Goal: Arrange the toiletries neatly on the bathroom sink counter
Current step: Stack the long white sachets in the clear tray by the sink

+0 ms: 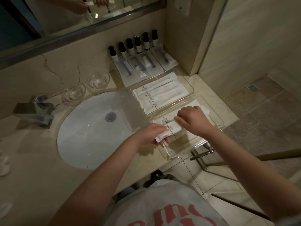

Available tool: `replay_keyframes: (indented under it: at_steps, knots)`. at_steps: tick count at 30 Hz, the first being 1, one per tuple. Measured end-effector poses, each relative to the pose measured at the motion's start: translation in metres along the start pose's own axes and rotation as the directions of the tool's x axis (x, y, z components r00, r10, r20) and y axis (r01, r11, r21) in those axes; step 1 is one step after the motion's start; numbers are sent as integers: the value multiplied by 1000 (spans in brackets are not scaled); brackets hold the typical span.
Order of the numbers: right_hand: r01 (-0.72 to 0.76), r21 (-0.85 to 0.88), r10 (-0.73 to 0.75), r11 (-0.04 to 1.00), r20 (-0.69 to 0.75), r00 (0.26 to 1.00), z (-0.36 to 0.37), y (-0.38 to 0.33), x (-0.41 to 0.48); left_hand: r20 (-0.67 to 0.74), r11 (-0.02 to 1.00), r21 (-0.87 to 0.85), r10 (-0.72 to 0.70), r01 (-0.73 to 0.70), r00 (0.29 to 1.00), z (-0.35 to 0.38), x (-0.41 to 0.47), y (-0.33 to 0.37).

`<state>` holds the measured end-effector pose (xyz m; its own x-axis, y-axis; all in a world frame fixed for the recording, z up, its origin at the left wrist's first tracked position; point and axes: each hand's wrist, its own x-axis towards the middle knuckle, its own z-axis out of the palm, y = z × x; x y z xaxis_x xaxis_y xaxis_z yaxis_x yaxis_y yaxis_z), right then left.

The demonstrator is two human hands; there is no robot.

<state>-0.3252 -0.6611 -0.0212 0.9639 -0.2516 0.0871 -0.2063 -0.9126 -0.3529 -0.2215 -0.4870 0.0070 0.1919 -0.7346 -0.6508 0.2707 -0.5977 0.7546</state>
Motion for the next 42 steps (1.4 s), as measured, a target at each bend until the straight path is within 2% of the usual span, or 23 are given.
replay_keyframes:
  at_steps: [2, 3, 5, 6, 9, 11, 14, 18, 22, 28, 33, 36, 42]
  knots:
    - [-21, -11, 21, 1000, 44, 999, 1, 13, -7, -141, 982, 188, 57, -29, 988, 3, 11, -3]
    - [-25, -27, 26, 999, 45, 999, 1, 19, -11, -225, 932, 360, 133, -45, 965, 2, 17, -5]
    - [-33, -75, 38, 997, 64, 997, 2, 33, -19, -298, 707, 707, 307, -7, 904, -1, 29, -11]
    - [-34, -102, 44, 994, 93, 995, 4, 38, -22, -286, 580, 815, 364, 24, 886, -2, 32, -12]
    - [-5, -155, 29, 988, 156, 987, 15, 45, -31, -183, 281, 957, 382, 75, 906, -6, 38, -13]
    - [3, -156, 28, 988, 192, 981, 24, 43, -36, -153, 191, 977, 350, 90, 924, -4, 41, -15]
    - [-20, -141, 48, 990, 204, 978, 33, 36, -39, -178, 183, 975, 322, 123, 930, 2, 44, -20]
    - [-49, -163, 59, 985, 59, 997, 36, 33, -43, -202, 184, 972, 339, 146, 919, 6, 44, -27]
    - [-206, -55, 204, 977, -32, 978, 25, 43, -49, -194, 192, 973, 362, 131, 912, 10, 44, -33]
    - [-307, -50, 311, 950, 118, 943, 21, 53, -56, -197, 215, 968, 345, 128, 918, 11, 47, -35]
    - [-353, 157, 322, 922, 192, 927, 25, 46, -57, -183, 207, 971, 334, 117, 925, 9, 48, -34]
    - [-359, 209, 318, 910, 204, 926, 24, 43, -58, -169, 199, 974, 318, 109, 933, 9, 49, -32]
    - [-341, 200, 306, 919, 186, 934, 25, 36, -58, -106, 146, 987, 285, 66, 953, 12, 50, -33]
